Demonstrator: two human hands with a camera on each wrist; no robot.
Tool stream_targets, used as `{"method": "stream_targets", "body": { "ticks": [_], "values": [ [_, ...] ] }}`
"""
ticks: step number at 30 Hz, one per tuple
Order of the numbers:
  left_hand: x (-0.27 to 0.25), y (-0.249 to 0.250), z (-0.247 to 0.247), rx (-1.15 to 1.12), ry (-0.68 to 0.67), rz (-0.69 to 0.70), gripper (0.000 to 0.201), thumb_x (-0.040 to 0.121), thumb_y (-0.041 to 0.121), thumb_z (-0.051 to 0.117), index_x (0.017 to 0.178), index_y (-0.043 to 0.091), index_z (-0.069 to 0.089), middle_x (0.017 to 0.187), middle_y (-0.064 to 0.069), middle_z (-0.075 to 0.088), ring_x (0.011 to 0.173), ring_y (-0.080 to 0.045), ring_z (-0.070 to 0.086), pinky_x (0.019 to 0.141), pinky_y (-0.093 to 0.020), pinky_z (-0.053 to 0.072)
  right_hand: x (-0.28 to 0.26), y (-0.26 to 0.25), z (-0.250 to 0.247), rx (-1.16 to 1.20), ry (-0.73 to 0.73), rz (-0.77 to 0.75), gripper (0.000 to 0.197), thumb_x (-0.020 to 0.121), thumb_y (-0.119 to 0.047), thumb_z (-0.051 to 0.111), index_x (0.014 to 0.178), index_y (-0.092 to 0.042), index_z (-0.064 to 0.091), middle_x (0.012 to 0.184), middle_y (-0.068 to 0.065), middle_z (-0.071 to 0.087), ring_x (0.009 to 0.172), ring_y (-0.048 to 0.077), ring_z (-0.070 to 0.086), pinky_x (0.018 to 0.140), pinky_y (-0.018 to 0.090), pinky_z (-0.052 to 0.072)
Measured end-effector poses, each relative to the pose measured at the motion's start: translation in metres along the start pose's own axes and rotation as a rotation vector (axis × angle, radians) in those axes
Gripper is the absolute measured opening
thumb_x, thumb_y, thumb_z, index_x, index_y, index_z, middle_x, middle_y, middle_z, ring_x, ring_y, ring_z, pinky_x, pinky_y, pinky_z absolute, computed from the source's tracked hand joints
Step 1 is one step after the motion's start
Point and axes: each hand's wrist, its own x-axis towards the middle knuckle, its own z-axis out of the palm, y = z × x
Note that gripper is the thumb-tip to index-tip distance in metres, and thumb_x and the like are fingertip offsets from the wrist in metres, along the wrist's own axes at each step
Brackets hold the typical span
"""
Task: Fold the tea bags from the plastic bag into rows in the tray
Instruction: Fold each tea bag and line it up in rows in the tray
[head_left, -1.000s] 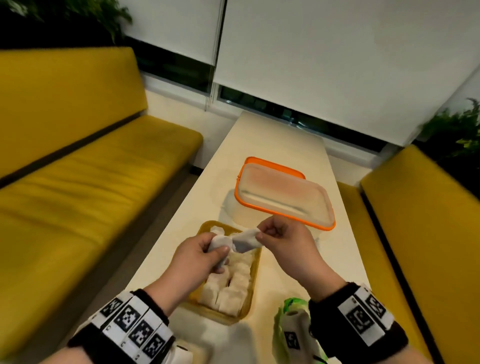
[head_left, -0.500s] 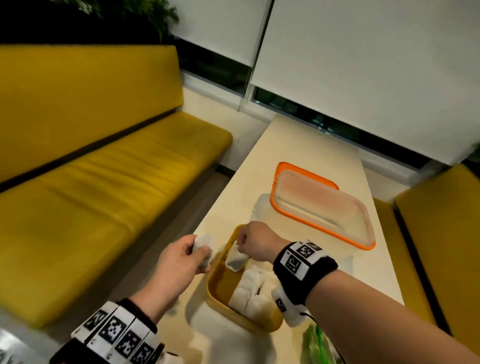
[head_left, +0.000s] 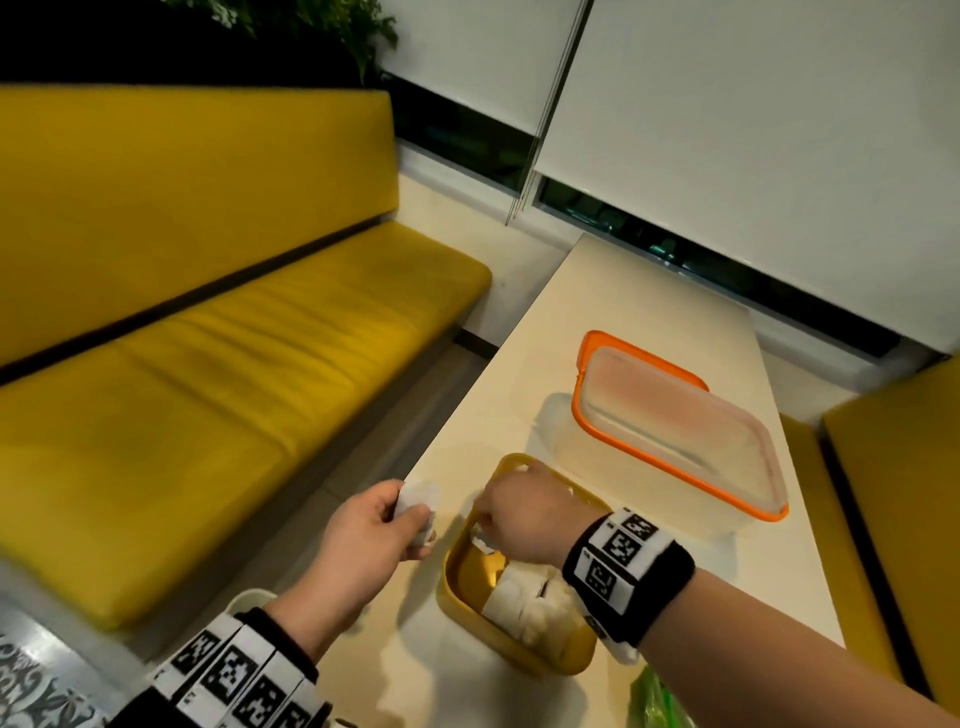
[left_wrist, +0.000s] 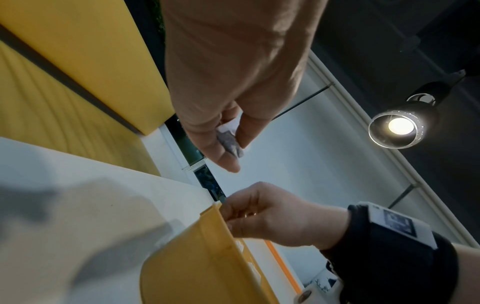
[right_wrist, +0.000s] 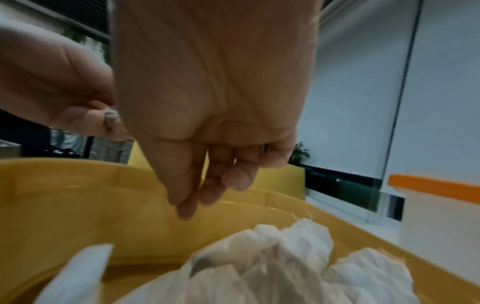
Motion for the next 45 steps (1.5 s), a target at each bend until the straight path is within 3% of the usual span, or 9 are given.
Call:
{"method": "stream_targets", "body": {
  "ticks": [5,13,17,21,24,28,32,37,45],
  "values": [
    [-0.005,-0.004,0.009,0.101,-0.261,0.006,0.012,0.089,0.007,0.058,0.082,0.005,0.066,0.070,-0.008,0.062,0.063,-0.018,0.061,0.069,-0.038,0.058,-0.002,-0.007,0.014,-0.108,-0.261,0.012,0.016,0.090,-0.017,0.044,0.091,-0.019,0.060,0.084,0.002,0.053,0.087,0.027,0.042,0.094,0.047,0.033],
    [-0.006,-0.006,0.012,0.392,-0.349,0.028,0.019,0.089,0.017,0.057,0.071,0.022,0.061,0.073,-0.003,0.061,0.065,-0.019,0.066,0.066,-0.030,0.060,0.000,0.001,0.013,-0.101,-0.284,0.149,0.017,0.092,-0.023,0.046,0.099,-0.022,0.061,0.111,0.007,0.060,0.113,0.031,0.046,0.107,0.050,0.023],
    [-0.007,-0.001,0.014,0.388,-0.352,0.023,0.013,0.089,0.016,0.056,0.079,0.018,0.063,0.078,-0.005,0.062,0.067,-0.020,0.067,0.069,-0.032,0.060,-0.003,0.007,0.002,-0.046,-0.258,0.138,0.023,0.092,-0.018,0.045,0.107,-0.020,0.062,0.109,0.003,0.060,0.105,0.026,0.049,0.100,0.047,0.025],
    [-0.002,0.003,0.018,0.419,-0.304,0.057,0.008,0.088,0.022,0.059,0.085,0.017,0.065,0.084,-0.006,0.068,0.078,-0.022,0.069,0.076,-0.041,0.058,-0.016,0.015,-0.026,0.583,0.010,0.238,0.030,0.088,-0.010,0.045,0.106,-0.018,0.068,0.108,0.001,0.064,0.099,0.019,0.054,0.087,0.031,0.040],
    [0.005,0.009,0.025,0.435,-0.232,0.088,0.013,0.086,0.021,0.061,0.074,0.016,0.061,0.075,-0.007,0.069,0.075,-0.023,0.068,0.074,-0.044,0.056,-0.035,0.017,-0.042,1.052,0.132,0.140,0.020,0.088,-0.018,0.058,0.103,-0.017,0.071,0.099,-0.001,0.067,0.090,0.011,0.058,0.082,0.022,0.046],
    [0.008,0.020,0.039,0.314,-0.199,0.081,0.005,0.087,0.011,0.061,0.084,0.006,0.061,0.080,-0.010,0.068,0.070,-0.021,0.070,0.069,-0.035,0.060,-0.037,0.008,-0.037,0.791,0.178,0.084,0.011,0.083,-0.018,0.066,0.093,-0.015,0.070,0.083,0.001,0.065,0.078,0.015,0.057,0.064,0.020,0.043],
    [0.012,0.014,0.040,0.359,-0.135,0.128,0.016,0.081,0.020,0.068,0.096,0.025,0.062,0.094,0.009,0.066,0.072,-0.015,0.069,0.074,-0.039,0.058,-0.024,0.020,-0.029,0.674,0.272,0.179,0.012,0.085,-0.012,0.059,0.091,-0.014,0.070,0.081,-0.001,0.060,0.076,0.015,0.052,0.056,0.018,0.036],
    [0.009,0.009,0.032,0.397,-0.091,0.148,0.016,0.085,0.027,0.066,0.099,0.033,0.060,0.097,0.017,0.060,0.077,-0.003,0.065,0.072,-0.024,0.058,0.005,0.029,-0.002,0.589,0.123,0.267,0.009,0.086,-0.017,0.061,0.093,-0.018,0.067,0.086,-0.001,0.060,0.081,0.018,0.055,0.053,0.019,0.033],
    [0.002,0.002,0.028,0.436,-0.098,0.168,0.008,0.085,0.026,0.066,0.092,0.030,0.066,0.092,0.013,0.065,0.078,-0.004,0.065,0.075,-0.025,0.057,0.019,0.033,0.017,0.445,0.007,0.316,0.022,0.090,-0.007,0.055,0.111,-0.012,0.062,0.112,0.007,0.062,0.095,0.022,0.058,0.073,0.025,0.040]
  ]
}}
